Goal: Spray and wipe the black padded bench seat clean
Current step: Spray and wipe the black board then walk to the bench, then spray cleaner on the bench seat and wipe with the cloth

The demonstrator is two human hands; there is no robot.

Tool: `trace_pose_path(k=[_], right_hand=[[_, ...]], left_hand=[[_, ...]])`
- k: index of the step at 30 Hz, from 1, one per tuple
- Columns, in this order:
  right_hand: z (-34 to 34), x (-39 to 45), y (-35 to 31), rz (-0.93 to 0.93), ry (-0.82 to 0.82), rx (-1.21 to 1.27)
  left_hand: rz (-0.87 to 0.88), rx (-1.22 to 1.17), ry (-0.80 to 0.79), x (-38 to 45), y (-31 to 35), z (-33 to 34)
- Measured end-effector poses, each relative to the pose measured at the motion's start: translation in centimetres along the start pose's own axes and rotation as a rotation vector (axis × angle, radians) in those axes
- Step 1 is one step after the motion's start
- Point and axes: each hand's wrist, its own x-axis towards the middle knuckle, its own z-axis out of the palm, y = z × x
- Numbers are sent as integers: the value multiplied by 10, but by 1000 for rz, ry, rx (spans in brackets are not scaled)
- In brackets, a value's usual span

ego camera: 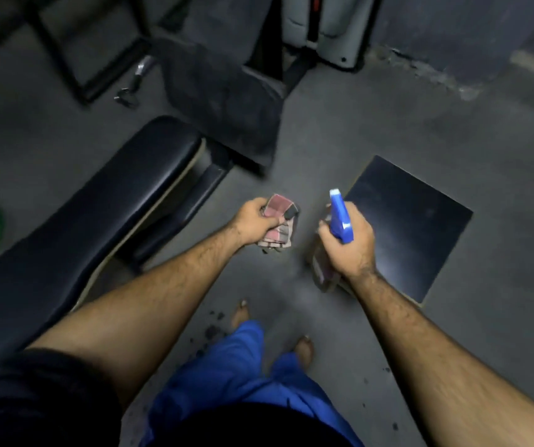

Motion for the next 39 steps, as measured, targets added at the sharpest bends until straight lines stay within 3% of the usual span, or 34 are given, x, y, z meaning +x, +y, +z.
trace_pose_path(k=[8,15,20,24,28,32,39], right_hand=[[156,-65,-136,-210,-432,88],[321,-124,-256,-259,-616,-124],[394,-135,-305,-304,-691,-124],[438,-124,-329,-356,-707,-117],[482,-87,-333,-280,-812,-72],[537,-37,-318,-171,-871,29],[626,39,-282,-82,-990,-20]], left_hand=[[-136,-334,371,-115,-112,-177],[-215,-514,711,-186,-222,-340],[-317,-578,828,-198,-267,-409],[-413,-583,843,-177,-290,-437],[-465,-553,787,-130,-309,-457],[-508,-588,774,-60,-329,-481],[-558,-622,750,76,-366,-502]])
